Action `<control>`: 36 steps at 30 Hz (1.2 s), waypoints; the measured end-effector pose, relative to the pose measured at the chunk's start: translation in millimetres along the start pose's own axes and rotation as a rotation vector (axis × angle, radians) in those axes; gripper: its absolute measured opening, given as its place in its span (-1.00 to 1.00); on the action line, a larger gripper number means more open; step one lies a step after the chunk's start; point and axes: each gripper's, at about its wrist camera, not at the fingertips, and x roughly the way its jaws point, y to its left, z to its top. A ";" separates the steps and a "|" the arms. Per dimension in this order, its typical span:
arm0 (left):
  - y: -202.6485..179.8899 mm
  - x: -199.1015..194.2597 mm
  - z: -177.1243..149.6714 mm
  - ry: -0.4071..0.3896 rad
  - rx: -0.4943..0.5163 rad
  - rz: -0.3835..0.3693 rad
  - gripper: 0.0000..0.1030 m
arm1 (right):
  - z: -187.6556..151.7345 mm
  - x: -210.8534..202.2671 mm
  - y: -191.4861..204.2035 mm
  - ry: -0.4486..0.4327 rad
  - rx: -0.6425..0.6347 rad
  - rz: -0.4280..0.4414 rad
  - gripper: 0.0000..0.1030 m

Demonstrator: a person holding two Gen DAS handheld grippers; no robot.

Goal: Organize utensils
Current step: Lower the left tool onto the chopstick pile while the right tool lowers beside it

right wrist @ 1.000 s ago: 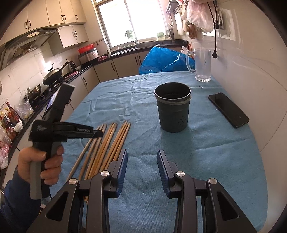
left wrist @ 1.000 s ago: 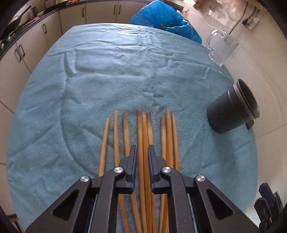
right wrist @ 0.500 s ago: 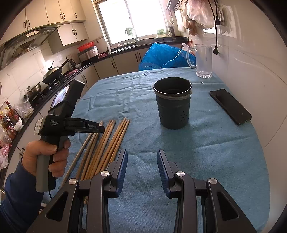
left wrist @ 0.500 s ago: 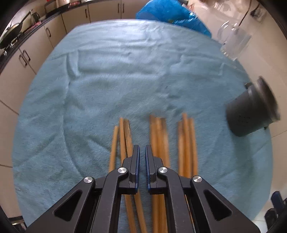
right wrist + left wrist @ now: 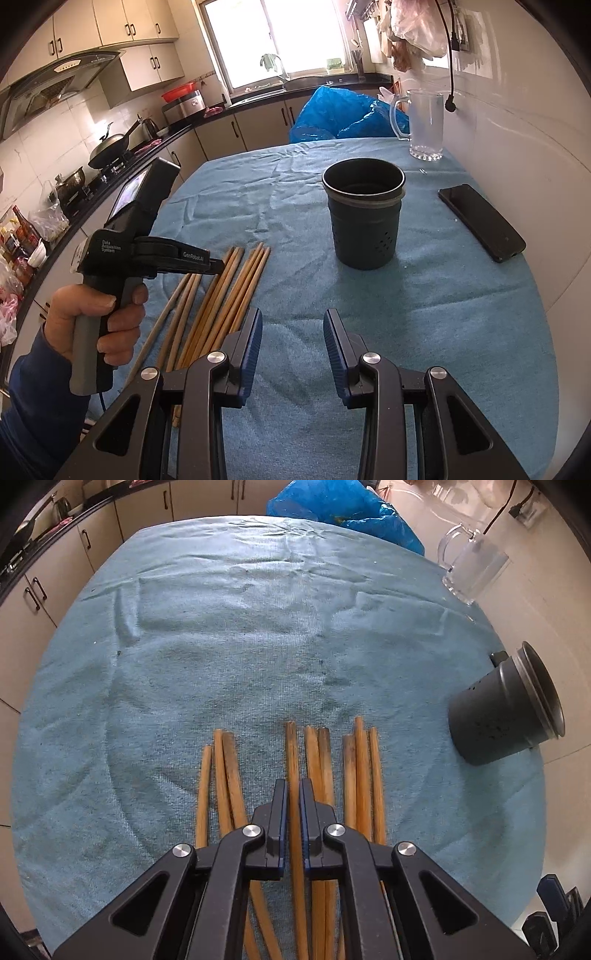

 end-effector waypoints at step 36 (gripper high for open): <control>74.9 -71.8 -28.9 -0.169 -0.101 -0.137 -0.87 | 82.1 174.6 59.3 0.347 0.032 0.102 -0.76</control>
